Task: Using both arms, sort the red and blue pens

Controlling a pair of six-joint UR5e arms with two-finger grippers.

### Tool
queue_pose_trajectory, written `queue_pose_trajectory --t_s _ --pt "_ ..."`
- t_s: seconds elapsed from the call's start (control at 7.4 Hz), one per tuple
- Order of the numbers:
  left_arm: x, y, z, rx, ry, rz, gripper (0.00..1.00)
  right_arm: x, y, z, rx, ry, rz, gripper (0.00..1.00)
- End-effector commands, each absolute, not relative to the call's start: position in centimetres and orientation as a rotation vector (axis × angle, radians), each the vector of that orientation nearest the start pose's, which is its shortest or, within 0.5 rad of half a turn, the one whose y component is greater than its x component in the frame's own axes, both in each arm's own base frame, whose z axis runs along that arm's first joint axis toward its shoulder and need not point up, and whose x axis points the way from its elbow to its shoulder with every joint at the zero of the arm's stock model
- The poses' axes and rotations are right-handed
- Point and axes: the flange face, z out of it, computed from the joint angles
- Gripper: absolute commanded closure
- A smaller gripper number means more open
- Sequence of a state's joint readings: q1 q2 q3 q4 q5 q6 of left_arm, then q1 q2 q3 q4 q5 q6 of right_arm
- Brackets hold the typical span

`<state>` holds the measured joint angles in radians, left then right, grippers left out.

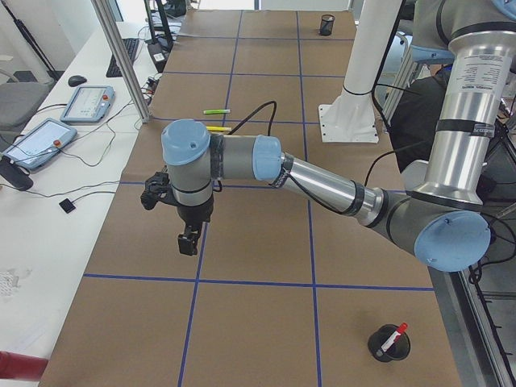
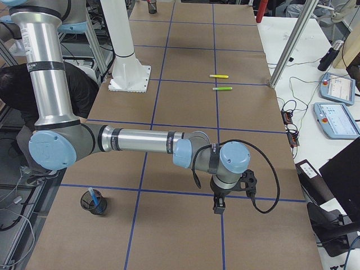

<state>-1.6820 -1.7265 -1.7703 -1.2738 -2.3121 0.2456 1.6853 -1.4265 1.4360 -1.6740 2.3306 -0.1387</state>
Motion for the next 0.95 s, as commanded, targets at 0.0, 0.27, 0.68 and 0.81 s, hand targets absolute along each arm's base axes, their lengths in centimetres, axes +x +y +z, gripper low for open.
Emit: queue_pose_trajectory --t_s 0.0,0.27,0.68,0.81 --pt "-7.6 -55.3 55.2 0.186 0.725 0.208 0.00 10.9 -54.7 64.6 -0.010 -0.779 0.113 0.00" --pt "-7.6 -56.7 62.3 0.169 0.729 0.152 0.00 8.0 -56.0 61.4 -0.006 -0.782 0.126 0.00" --pt "-7.3 -54.7 62.7 0.164 0.760 0.017 0.00 5.5 -56.4 59.3 -0.006 -0.788 0.119 0.00" --pt "-7.2 -52.9 62.8 0.165 0.762 0.019 0.00 5.4 -56.3 58.4 0.003 -0.812 0.119 0.00"
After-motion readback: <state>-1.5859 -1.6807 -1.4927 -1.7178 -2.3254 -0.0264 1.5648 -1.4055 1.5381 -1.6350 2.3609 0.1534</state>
